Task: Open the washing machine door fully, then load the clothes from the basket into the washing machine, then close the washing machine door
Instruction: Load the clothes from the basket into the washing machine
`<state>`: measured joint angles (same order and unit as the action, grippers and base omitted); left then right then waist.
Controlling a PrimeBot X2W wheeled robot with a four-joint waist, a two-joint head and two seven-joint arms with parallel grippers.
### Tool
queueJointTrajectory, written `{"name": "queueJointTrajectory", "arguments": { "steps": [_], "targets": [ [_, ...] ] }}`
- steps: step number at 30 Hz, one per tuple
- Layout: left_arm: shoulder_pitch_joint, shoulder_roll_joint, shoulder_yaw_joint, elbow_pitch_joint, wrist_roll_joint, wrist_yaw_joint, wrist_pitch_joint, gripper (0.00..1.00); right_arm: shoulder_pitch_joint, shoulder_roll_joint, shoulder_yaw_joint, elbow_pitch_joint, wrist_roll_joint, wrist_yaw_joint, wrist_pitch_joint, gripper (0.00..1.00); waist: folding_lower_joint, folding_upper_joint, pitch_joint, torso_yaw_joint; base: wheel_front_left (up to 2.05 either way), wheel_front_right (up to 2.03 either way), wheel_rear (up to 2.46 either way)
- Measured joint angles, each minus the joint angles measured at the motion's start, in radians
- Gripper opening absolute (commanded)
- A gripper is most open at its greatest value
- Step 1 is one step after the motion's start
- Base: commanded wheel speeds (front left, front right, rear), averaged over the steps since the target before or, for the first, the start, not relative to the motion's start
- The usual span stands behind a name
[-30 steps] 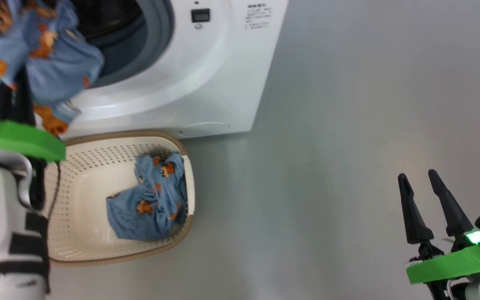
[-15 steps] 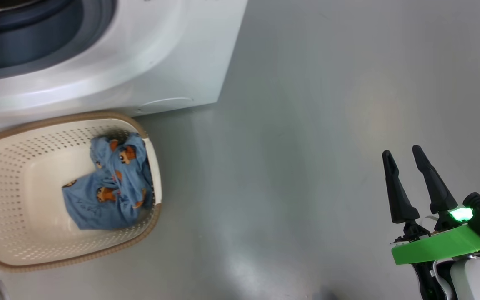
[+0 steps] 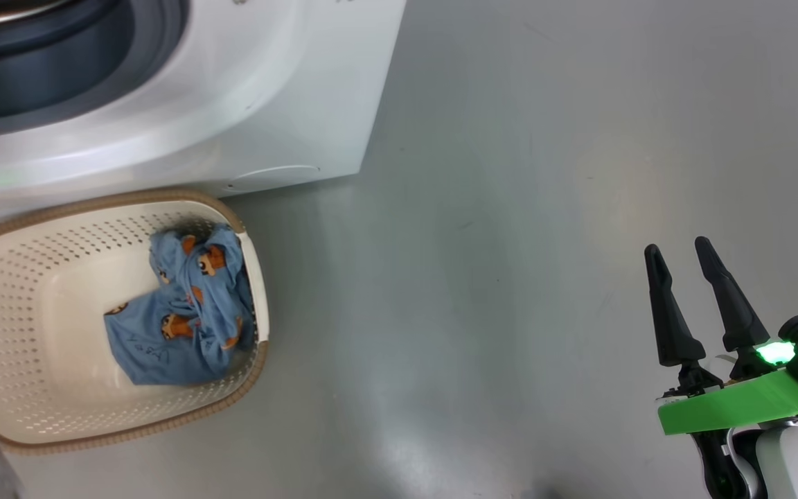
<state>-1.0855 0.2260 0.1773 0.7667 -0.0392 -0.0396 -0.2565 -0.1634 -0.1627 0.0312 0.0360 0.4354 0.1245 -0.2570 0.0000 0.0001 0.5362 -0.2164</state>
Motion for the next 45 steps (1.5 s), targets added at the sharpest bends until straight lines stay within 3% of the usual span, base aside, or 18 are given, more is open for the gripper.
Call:
{"name": "queueJointTrajectory", "arguments": {
  "steps": [28, 45],
  "targets": [
    [0.499, -0.177, 0.025, -0.252, -0.028, -0.055, 0.000, 1.00, 0.060, -0.068, -0.024, 0.010, -0.012, 0.000, 0.000, 1.00, -0.0002, 0.0000, -0.166, 0.120, 0.00, 0.00, 0.00],
    [0.794, -0.195, 0.003, -0.369, -0.028, -0.063, 0.000, 1.00, 0.176, -0.085, -0.035, 0.035, -0.019, 0.000, 0.000, 1.00, -0.0001, 0.0000, -0.328, 0.163, 0.00, 0.00, 0.00]
  ]
}}
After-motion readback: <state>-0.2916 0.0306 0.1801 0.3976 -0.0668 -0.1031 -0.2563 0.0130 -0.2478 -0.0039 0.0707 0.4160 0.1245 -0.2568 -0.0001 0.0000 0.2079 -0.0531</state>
